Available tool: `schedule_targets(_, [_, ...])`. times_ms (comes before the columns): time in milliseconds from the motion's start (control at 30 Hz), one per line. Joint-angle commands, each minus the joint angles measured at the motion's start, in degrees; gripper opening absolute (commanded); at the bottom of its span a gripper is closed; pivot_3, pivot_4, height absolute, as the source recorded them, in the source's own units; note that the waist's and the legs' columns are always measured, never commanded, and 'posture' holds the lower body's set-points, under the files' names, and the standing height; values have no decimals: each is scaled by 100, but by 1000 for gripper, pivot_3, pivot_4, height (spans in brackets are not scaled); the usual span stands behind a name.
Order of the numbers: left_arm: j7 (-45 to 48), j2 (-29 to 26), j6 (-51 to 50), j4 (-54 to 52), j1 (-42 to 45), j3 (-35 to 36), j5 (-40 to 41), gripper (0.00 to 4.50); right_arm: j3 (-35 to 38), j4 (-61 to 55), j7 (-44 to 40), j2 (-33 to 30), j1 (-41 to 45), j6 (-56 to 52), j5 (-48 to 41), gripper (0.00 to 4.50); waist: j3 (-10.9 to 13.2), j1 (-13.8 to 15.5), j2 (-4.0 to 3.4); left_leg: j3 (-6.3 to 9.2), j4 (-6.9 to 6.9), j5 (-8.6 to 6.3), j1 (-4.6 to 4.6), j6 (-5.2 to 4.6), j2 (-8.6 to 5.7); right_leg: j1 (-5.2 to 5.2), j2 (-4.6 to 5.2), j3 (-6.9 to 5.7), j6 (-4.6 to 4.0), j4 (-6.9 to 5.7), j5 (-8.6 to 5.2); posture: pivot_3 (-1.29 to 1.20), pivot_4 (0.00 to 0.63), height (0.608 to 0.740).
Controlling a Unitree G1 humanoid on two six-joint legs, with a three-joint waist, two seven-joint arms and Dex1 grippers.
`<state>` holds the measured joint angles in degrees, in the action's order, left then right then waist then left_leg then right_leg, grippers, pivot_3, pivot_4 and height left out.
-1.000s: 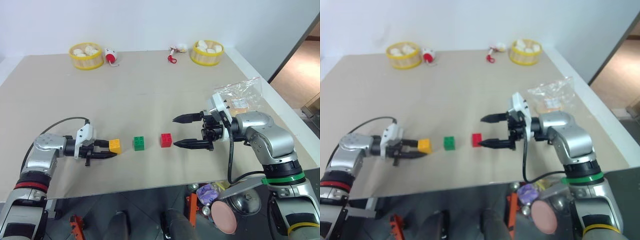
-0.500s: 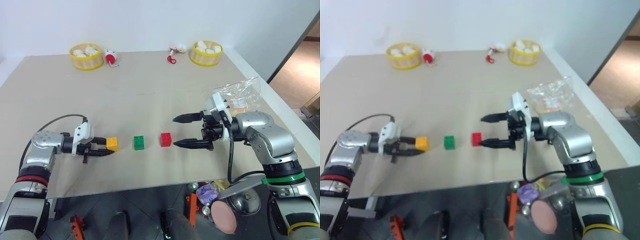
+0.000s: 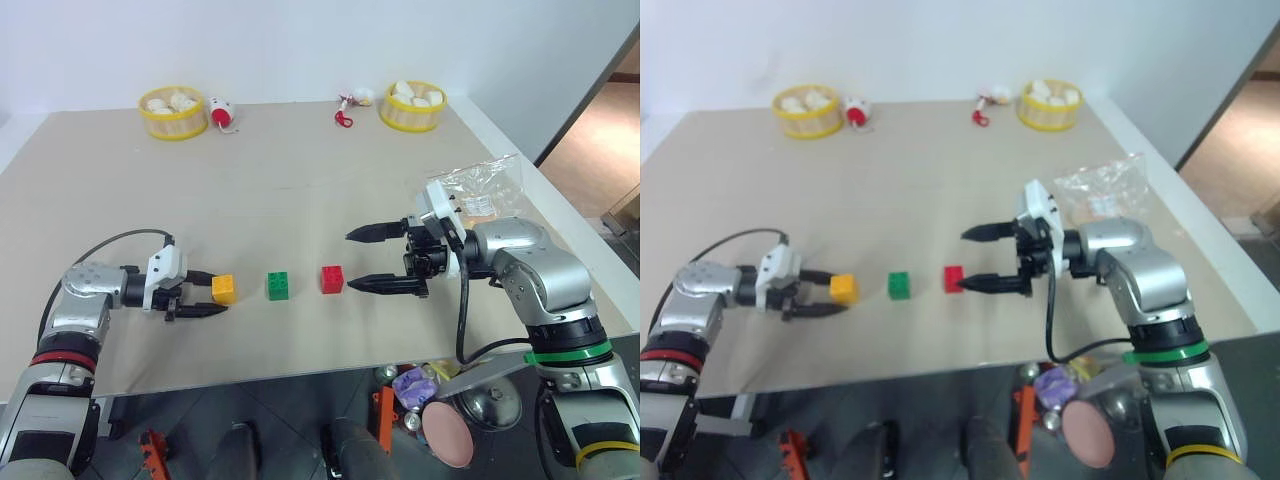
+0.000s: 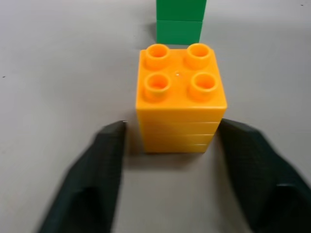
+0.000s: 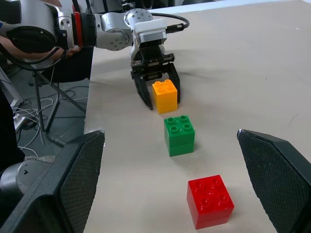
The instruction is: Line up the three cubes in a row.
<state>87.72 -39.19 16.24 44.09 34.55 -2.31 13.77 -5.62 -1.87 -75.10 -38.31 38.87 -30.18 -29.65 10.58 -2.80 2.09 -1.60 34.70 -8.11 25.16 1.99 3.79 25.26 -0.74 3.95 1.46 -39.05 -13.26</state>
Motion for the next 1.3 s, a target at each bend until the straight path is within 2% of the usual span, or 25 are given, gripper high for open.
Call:
schedule_targets(33, [-2, 12, 40, 28, 4, 39, -58, 4331, 195, -17, -30, -60, 155, 55, -77, 4500, 0, 0, 0, 0, 0, 0, 1, 0, 0, 0, 0, 0, 1, 0, -1, 0, 150, 740])
schedule_targets(267, [-47, -227, 27, -54, -123, 226, -12, 4423, 166, 101, -67, -19, 285, 91, -72, 4500, 0, -1, 0, 1, -3, -2, 2, -2, 0, 1, -1, 0, 8, 0, -6, 0, 150, 740])
schedule_targets(433, [153, -823, -425, -568, -545, 534, 285, 4423, 135, 256, -185, -17, 426, 148, -47, 4500, 0, -72, 0, 0, -5, -2, -1, -2, 9, 4, -8, -1, -3, -1, -2, 0, 150, 740])
schedule_targets(600, [149, -1715, -1469, -1526, -1514, 1144, 713, 4423, 64, 652, -338, 24, 704, 351, 103, 4500, 2, -88, -2, -1, -12, -2, -1, -2, 10, 6, -1, -5, -20, -3, -17, 0, 150, 740])
schedule_targets(700, [-568, -1827, -1949, -2133, -2070, 1720, 896, 4423, 94, 938, -219, 147, 862, 552, 216, 4500, 2, -98, -2, -4, -13, -3, 0, -1, 9, 7, 7, -7, -36, -3, -29, 0, 150, 740])
schedule_targets(800, [-1970, -1492, -2423, -2816, -2479, 2382, 913, 4423, 170, 1380, 417, 410, 1003, 780, 529, 4500, 2, -89, -3, -3, -11, -2, 0, -1, 12, 4, 12, -18, -37, -3, -30, 0, 150, 740])
schedule_targets(933, [-3930, -414, -3304, -4291, -3104, 3251, 1287, 4423, 562, 1835, 1954, 935, 950, 669, 779, 4500, 0, -62, 0, -17, -8, -1, 0, 0, 15, 1, 22, -20, -32, -2, -25, 0, 150, 740])
schedule_targets(1000, [-4490, 164, -3515, -4965, -3471, 3348, 1449, 4423, 874, 1980, 2857, 1267, 826, 646, 845, 4500, -1, -50, 3, -25, -7, -2, 4, 1, 14, 1, 25, -14, 5, 0, -7, 0, 150, 740])
schedule_targets(1100, [-5234, 964, -3527, -5621, -3899, 3219, 1405, 4423, 1449, 2120, 4186, 1731, 583, 667, 858, 4500, -7, -7, 12, -31, -10, -5, 4, 6, 9, -2, 22, 1, 12, 1, -10, 0, 150, 740])
schedule_targets(1200, [-5702, 1463, -3511, -6032, -4114, 3206, 1452, 4423, 1680, 1716, 4812, 1964, 37, 744, 922, 4500, -8, 27, 14, -25, -10, -5, 4, 6, 9, -3, 12, 10, 13, 1, -11, 0, 150, 740])
schedule_targets(1300, [-6094, 1736, -3512, -6257, -4179, 3215, 1489, 4423, 1729, 1222, 5258, 2124, -489, 855, 1028, 4500, -10, 33, 16, -19, -9, -5, 2, 6, 8, -9, 12, 6, 19, 1, -13, 0, 150, 740])
